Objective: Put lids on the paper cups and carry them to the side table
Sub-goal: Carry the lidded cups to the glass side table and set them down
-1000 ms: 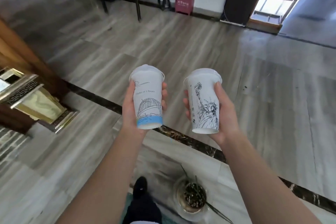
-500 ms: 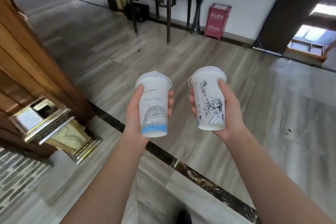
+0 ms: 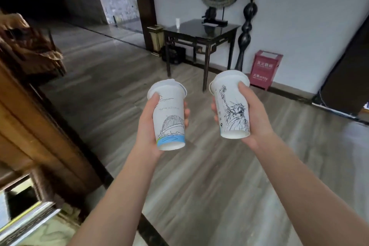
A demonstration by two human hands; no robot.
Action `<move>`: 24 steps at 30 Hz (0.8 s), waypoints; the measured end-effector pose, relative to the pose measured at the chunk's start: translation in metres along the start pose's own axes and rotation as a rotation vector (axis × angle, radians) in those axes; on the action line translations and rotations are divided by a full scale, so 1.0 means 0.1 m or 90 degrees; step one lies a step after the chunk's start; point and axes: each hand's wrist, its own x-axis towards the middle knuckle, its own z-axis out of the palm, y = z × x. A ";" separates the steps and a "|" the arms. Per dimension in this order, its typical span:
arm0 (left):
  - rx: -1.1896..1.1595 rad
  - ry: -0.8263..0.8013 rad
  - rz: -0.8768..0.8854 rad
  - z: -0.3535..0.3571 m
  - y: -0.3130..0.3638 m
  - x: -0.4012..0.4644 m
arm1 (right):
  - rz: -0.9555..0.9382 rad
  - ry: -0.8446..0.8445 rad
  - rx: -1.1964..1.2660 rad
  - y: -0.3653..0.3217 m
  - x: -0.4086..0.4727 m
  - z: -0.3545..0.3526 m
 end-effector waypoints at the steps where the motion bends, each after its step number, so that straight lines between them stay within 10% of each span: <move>1: 0.006 0.005 0.005 0.05 0.11 0.32 | 0.005 -0.004 -0.009 -0.11 0.33 0.03; 24: 0.105 0.023 0.009 -0.44 2.61 7.50 | 0.024 0.035 -0.077 -1.12 7.76 0.76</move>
